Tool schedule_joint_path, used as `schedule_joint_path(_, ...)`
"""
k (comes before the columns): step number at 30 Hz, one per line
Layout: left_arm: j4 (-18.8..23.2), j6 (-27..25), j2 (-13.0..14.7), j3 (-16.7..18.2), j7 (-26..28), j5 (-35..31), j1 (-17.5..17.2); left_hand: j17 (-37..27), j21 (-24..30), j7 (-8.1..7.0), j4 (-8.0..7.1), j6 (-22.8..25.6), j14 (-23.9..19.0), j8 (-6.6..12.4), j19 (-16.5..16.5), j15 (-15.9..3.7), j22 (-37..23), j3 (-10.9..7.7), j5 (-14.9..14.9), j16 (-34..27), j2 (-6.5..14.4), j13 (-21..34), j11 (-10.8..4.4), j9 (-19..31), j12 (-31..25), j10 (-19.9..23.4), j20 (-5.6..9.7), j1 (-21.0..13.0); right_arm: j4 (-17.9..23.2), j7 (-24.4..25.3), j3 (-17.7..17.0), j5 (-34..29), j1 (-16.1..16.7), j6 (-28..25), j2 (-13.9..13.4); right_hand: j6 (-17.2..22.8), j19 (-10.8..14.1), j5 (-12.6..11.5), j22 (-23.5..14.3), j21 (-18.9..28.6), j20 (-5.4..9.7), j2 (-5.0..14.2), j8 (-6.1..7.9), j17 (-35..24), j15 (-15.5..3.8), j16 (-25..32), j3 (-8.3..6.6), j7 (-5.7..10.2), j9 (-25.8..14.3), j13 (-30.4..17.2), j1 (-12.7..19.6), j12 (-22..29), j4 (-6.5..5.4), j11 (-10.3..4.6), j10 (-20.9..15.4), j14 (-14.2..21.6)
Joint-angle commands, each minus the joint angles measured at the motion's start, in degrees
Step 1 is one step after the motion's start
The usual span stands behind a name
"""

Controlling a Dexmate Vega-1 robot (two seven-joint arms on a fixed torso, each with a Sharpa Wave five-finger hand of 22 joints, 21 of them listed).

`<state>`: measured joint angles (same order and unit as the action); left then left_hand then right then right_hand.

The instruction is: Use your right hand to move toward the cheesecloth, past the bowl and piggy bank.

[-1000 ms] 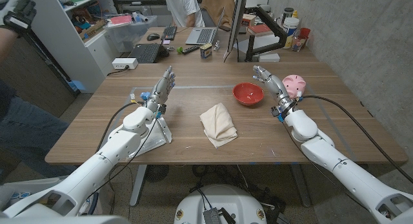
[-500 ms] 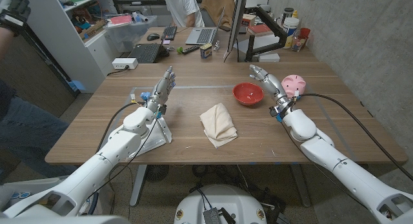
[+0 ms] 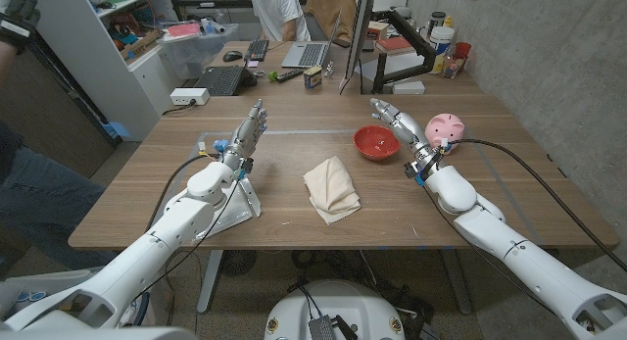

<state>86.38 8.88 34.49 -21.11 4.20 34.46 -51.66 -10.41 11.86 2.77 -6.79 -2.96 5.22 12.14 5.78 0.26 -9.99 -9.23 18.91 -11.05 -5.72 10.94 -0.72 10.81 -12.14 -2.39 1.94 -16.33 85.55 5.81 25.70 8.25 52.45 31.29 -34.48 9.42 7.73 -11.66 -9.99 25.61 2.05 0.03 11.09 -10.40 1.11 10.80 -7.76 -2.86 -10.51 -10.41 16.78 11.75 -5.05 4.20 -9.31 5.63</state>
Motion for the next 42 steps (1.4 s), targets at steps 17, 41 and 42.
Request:
schedule_joint_path(17,1.39,-0.70,-0.23,-0.41,0.86,-0.62,0.47,-0.19,-0.19,-0.23,0.03,0.21,0.28,-0.28,0.37,0.15,-0.33,0.42,0.52,0.16,0.89,-0.02,-0.01,0.07,0.13,0.43,2.62,-0.15,1.15,-0.55,0.62,-3.34,-0.52,0.63,-0.87,0.20,0.17,-0.37,-0.13,-0.90,0.81,0.09,0.20,-0.13,-0.14,0.05,-0.17,0.39,-0.24,-0.09,0.80,0.12,0.54,-0.22,-0.24,-0.14)
schedule_joint_path(41,-0.45,-0.69,-1.02,-1.03,-0.12,-0.63,1.95,-0.19,-0.25,-0.38,0.08,0.59,0.10,-0.25,0.41,0.00,-0.34,0.69,0.59,0.13,1.13,-0.02,-0.22,0.07,0.10,0.68,2.35,-0.25,1.60,-0.21,1.83,-7.42,-0.94,1.28,-0.87,0.42,0.16,-0.38,-0.15,-1.57,0.64,0.26,0.21,-0.11,0.00,-0.03,-0.16,0.82,-0.25,-0.09,1.11,0.08,0.86,-0.18,-0.11,-0.35)
schedule_joint_path(42,-0.53,-0.68,-1.01,-1.06,-0.13,-0.71,2.02,-0.19,-0.25,-0.39,0.08,0.59,0.09,-0.25,0.42,0.00,-0.34,0.69,0.59,0.13,1.13,-0.02,-0.23,0.07,0.10,0.69,2.36,-0.25,1.66,0.05,1.88,-7.92,-0.93,1.26,-0.86,0.41,0.14,-0.38,-0.15,-1.59,0.63,0.26,0.21,-0.11,0.00,-0.03,-0.16,0.80,-0.25,-0.09,1.12,0.08,0.87,-0.18,-0.11,-0.35)
